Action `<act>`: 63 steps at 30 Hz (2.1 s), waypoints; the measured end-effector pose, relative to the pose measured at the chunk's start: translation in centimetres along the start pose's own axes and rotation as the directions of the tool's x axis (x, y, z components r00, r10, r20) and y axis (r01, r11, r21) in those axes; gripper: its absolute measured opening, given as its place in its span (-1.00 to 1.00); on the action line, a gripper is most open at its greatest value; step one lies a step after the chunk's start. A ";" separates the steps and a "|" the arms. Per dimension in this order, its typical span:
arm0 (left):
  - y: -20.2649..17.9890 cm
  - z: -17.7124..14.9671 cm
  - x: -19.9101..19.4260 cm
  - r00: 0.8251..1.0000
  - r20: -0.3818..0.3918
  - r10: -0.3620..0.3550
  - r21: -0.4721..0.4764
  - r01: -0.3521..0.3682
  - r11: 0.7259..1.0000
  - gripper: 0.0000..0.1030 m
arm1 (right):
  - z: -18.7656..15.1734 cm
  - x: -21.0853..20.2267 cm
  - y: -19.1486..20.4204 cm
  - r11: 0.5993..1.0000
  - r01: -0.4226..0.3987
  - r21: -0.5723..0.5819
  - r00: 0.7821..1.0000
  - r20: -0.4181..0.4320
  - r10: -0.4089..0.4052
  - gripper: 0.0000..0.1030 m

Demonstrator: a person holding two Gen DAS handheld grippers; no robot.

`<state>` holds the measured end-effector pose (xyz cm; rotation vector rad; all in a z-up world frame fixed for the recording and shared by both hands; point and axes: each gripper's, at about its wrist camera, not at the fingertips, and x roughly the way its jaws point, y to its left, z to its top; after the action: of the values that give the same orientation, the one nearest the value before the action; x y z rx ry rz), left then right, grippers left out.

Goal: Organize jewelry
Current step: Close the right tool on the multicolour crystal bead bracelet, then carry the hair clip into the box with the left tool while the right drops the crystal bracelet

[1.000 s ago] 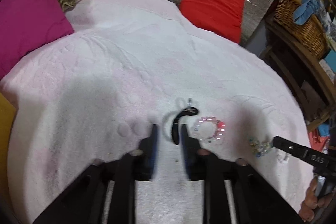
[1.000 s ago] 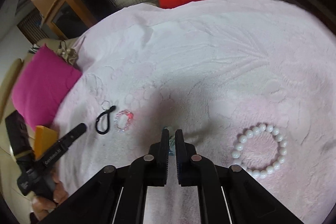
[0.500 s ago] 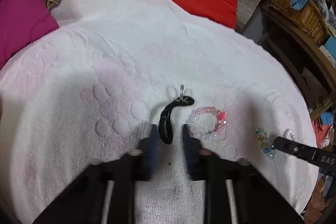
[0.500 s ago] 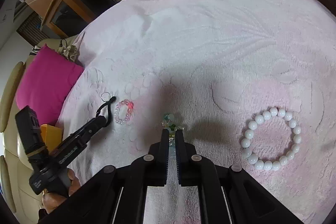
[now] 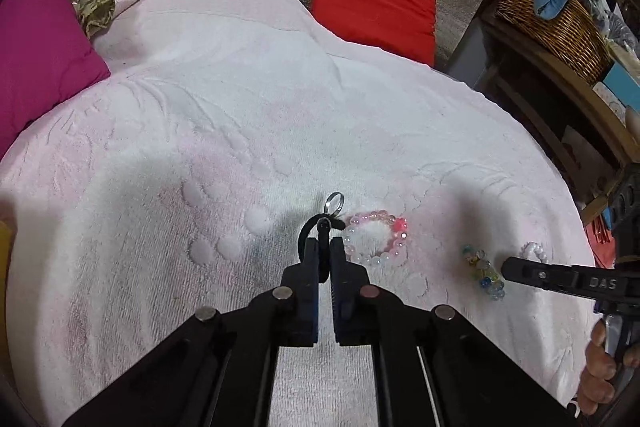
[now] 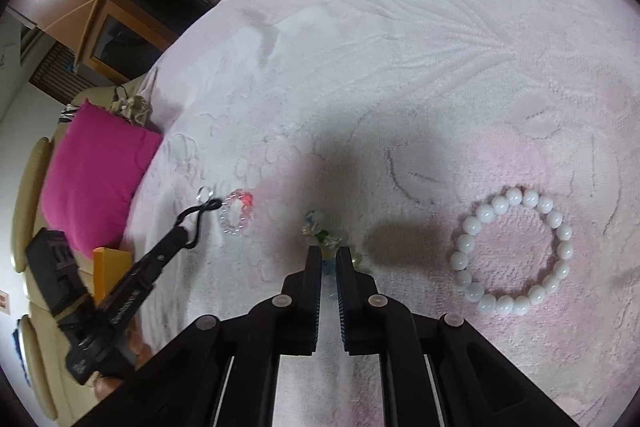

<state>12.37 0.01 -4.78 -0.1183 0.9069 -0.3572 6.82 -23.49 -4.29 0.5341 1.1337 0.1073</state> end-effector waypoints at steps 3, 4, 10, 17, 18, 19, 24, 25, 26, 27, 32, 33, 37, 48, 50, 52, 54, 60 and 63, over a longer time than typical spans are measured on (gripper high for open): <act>-0.1 0.1 -0.3 1.000 -0.007 0.002 0.005 -0.002 1.000 -0.90 | 0.2 0.3 0.0 1.000 0.030 -0.009 1.000 0.007 -0.030 -0.72; 0.0 0.1 -0.6 1.000 -0.009 0.003 0.006 -0.003 1.000 -0.90 | 0.2 0.3 0.0 1.000 0.024 -0.009 1.000 0.006 -0.024 -0.65; 0.6 -0.5 -1.6 0.999 -0.033 0.008 0.002 -0.008 1.000 -0.90 | 0.1 0.8 0.8 0.999 0.024 -0.037 1.000 0.018 -0.024 0.15; 1.5 -1.2 -1.5 0.996 -0.081 0.030 0.005 -0.029 1.000 -0.90 | -1.5 2.7 4.5 0.926 0.277 -0.256 0.961 0.075 -0.266 -0.50; 1.6 -1.3 -1.5 0.996 -0.082 0.031 0.003 -0.031 1.000 -0.90 | -1.7 2.9 4.9 0.912 0.303 -0.277 0.953 0.084 -0.291 -0.62; 1.7 -1.3 -1.5 0.996 -0.083 0.032 0.000 -0.032 0.999 -0.90 | -1.8 2.9 5.1 0.905 0.317 -0.283 0.949 0.091 -0.303 -0.67; 1.6 -1.3 -2.2 0.997 -0.066 0.040 0.005 -0.040 0.999 -0.90 | -1.0 1.4 4.7 0.943 0.241 -0.227 0.970 0.092 -0.226 -0.79; 1.6 -1.3 -2.3 0.997 -0.063 0.041 0.005 -0.040 0.999 -0.90 | -0.9 1.0 4.6 0.954 0.208 -0.216 0.977 0.087 -0.193 -0.79; 1.6 -1.4 -2.5 0.997 -0.060 0.041 0.004 -0.041 0.999 -0.90 | -0.7 0.5 4.4 0.968 0.155 -0.196 0.987 0.079 -0.143 -0.79; 1.6 -1.5 -2.7 0.997 -0.057 0.042 0.002 -0.042 0.999 -0.90 | -0.5 -0.1 4.0 0.983 0.078 -0.164 0.995 0.071 -0.068 -0.79; 1.6 -1.9 -4.0 0.999 -0.036 0.040 -0.009 -0.041 0.999 -0.90 | -0.1 -2.0 2.3 0.989 -0.141 -0.046 0.988 0.053 0.143 -0.79; 1.3 -1.9 -4.2 0.999 -0.032 0.041 -0.008 -0.041 0.999 -0.90 | -0.1 -2.2 2.1 0.984 -0.174 -0.032 0.983 0.053 0.175 -0.79; 0.7 -2.4 -5.7 0.999 0.002 0.044 -0.006 -0.044 0.999 -0.90 | -0.5 -3.3 2.4 0.963 -0.269 -0.011 0.960 0.080 0.269 -0.79; 2.1 -4.8 -16.4 0.979 0.178 0.096 -0.044 -0.089 0.995 -0.90 | -3.4 -4.6 10.7 0.934 -0.307 -0.183 0.944 0.067 0.324 -0.79; 3.3 -5.8 -19.1 0.970 0.200 0.135 -0.049 -0.128 0.991 -0.90 | -4.2 -4.1 14.1 0.916 -0.331 -0.227 0.937 0.035 0.347 -0.79; 5.4 -6.7 -21.7 0.965 0.211 0.157 -0.085 -0.142 0.986 -0.90 | -4.9 -3.4 17.6 0.895 -0.363 -0.260 0.927 -0.003 0.375 -0.79; 8.1 -7.7 -24.7 0.955 0.232 0.183 -0.131 -0.156 0.979 -0.90 | -5.9 -2.4 21.6 0.873 -0.379 -0.306 0.922 -0.043 0.385 -0.79; 16.1 -9.6 -31.3 0.924 0.278 0.262 -0.248 -0.195 0.949 -0.90 | -9.7 0.9 34.4 0.790 -0.419 -0.448 0.907 -0.168 0.386 -0.79; 20.2 -10.2 -32.7 0.919 0.271 0.285 -0.294 -0.203 0.934 -0.90 | -11.1 3.6 39.3 0.770 -0.426 -0.475 0.905 -0.220 0.365 -0.79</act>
<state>-8.88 30.86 8.42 -0.2918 0.6420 0.0210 5.83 15.84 7.22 0.2766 1.0315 0.8041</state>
